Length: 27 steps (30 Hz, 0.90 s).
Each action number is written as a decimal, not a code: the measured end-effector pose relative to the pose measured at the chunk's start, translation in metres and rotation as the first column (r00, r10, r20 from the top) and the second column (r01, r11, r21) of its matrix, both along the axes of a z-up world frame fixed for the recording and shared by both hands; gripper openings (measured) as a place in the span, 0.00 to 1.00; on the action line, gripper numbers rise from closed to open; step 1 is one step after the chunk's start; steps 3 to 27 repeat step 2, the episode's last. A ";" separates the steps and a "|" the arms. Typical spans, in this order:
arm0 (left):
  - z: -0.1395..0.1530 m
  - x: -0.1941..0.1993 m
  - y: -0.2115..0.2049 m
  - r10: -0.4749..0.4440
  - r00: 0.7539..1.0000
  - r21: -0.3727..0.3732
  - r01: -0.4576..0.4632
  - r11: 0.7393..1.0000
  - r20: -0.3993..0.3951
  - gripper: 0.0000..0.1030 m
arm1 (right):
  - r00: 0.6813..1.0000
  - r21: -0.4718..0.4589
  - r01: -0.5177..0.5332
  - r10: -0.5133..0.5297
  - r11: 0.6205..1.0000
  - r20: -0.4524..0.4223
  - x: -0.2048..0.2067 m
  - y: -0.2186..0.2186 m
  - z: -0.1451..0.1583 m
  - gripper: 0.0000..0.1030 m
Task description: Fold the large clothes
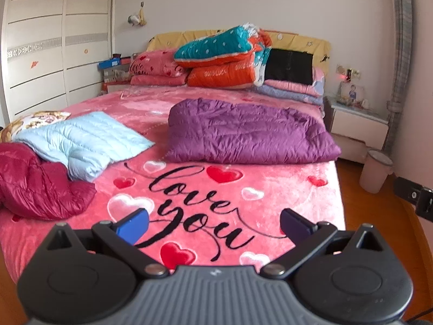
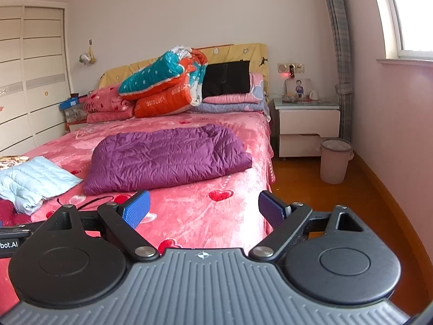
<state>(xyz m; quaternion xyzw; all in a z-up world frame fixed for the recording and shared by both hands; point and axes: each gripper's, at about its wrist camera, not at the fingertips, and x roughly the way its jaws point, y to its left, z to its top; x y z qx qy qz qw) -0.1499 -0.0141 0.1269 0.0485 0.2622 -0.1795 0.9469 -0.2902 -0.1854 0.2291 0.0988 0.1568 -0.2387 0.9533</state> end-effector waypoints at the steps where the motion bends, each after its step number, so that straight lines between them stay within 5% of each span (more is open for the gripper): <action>1: -0.004 0.003 0.000 0.006 1.000 0.010 -0.006 1.000 -0.007 0.99 | 1.000 0.002 -0.004 0.004 1.000 -0.004 0.002 -0.001 -0.004 1.00; 27: -0.008 0.007 0.000 0.015 1.000 0.021 -0.015 1.000 -0.013 0.99 | 1.000 0.004 -0.008 0.008 1.000 -0.007 0.006 -0.002 -0.007 1.00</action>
